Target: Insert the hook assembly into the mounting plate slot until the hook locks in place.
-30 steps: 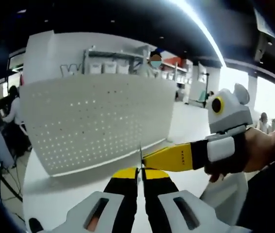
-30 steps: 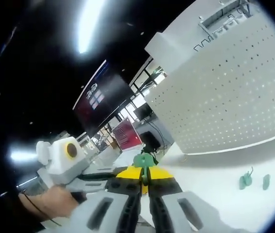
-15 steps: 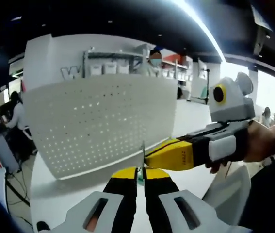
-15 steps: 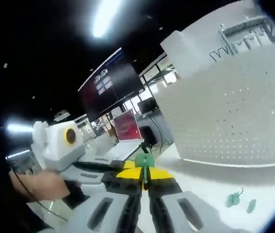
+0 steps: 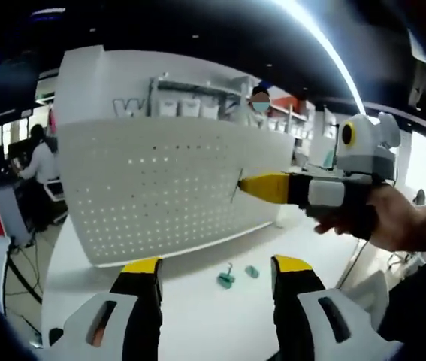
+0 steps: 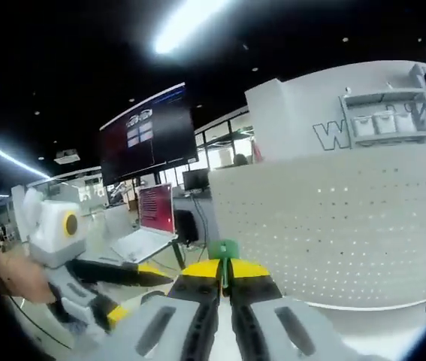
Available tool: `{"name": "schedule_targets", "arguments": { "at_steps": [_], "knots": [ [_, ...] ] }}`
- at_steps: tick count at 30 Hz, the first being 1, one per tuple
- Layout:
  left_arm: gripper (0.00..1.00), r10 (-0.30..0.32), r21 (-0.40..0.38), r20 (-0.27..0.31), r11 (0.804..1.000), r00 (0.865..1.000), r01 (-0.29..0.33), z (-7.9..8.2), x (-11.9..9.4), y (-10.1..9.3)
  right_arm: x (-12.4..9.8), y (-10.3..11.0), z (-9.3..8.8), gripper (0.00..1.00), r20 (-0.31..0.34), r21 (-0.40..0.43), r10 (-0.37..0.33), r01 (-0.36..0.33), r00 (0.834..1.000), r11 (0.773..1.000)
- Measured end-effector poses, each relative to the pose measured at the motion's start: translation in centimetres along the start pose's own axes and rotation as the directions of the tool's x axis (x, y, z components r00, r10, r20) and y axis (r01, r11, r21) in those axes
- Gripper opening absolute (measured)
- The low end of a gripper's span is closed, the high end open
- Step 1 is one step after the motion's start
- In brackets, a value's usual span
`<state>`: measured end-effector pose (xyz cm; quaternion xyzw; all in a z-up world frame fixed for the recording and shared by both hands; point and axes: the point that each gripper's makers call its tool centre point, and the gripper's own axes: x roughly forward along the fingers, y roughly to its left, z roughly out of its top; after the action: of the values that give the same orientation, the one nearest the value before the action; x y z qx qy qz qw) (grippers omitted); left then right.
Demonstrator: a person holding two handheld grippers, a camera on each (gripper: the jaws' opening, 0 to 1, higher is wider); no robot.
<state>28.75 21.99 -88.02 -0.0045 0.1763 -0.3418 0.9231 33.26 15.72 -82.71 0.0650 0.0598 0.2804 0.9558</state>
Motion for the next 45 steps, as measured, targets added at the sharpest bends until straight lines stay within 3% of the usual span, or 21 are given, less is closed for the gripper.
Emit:
{"name": "schedule_targets", "arguments": {
  "at_steps": [5,11,13,16,22,24,26,28,36,45],
  "knots": [
    [0.81,0.008,-0.028,-0.013,1.000,1.000,-0.008,-0.3,0.3,0.0,0.8,-1.2,0.6,0.01,0.023,-0.017,-0.048,0.048,0.999,0.999],
    [0.86,-0.008,-0.030,-0.011,1.000,1.000,0.008,-0.5,0.5,-0.3,1.9,-2.1,0.9,0.01,0.033,-0.035,-0.080,0.081,0.996,0.996],
    [0.88,-0.017,0.000,0.042,1.000,0.999,0.017,0.2,0.5,-0.5,2.3,-2.4,1.0,0.01,0.037,-0.051,-0.089,0.091,0.995,0.995],
    [0.95,-0.030,-0.018,0.024,0.999,0.999,0.030,-0.2,0.4,-0.6,3.0,-3.0,1.2,0.01,0.038,-0.076,-0.101,0.104,0.994,0.992],
    [1.00,-0.023,0.034,0.042,0.999,0.999,0.021,-0.1,0.2,-0.5,4.5,-5.1,2.5,0.01,0.076,-0.080,-0.153,0.159,0.985,0.984],
    [1.00,-0.031,0.050,0.035,0.998,0.999,0.029,-0.3,0.3,-0.6,4.9,-6.9,2.7,0.01,0.084,-0.103,-0.213,0.221,0.973,0.970],
    [1.00,-0.035,0.058,0.032,0.998,0.999,0.033,-0.3,0.4,-0.9,5.2,-8.7,2.9,0.01,0.087,-0.044,-0.267,0.271,0.960,0.962],
    [1.00,-0.045,0.058,0.023,0.997,0.999,0.043,-0.5,0.6,-1.1,5.3,-10.4,3.4,0.01,0.102,-0.050,-0.304,0.310,0.947,0.949],
    [1.00,-0.037,0.039,-0.004,0.999,0.999,0.037,-1.2,0.8,-0.6,6.1,-14.9,4.9,0.01,0.112,-0.060,-0.382,0.390,0.918,0.919],
    [0.96,-0.029,0.021,-0.017,0.999,0.999,0.029,-1.4,1.2,-0.1,7.9,-17.8,5.7,0.01,0.109,-0.052,-0.436,0.443,0.893,0.895]
  ]
}}
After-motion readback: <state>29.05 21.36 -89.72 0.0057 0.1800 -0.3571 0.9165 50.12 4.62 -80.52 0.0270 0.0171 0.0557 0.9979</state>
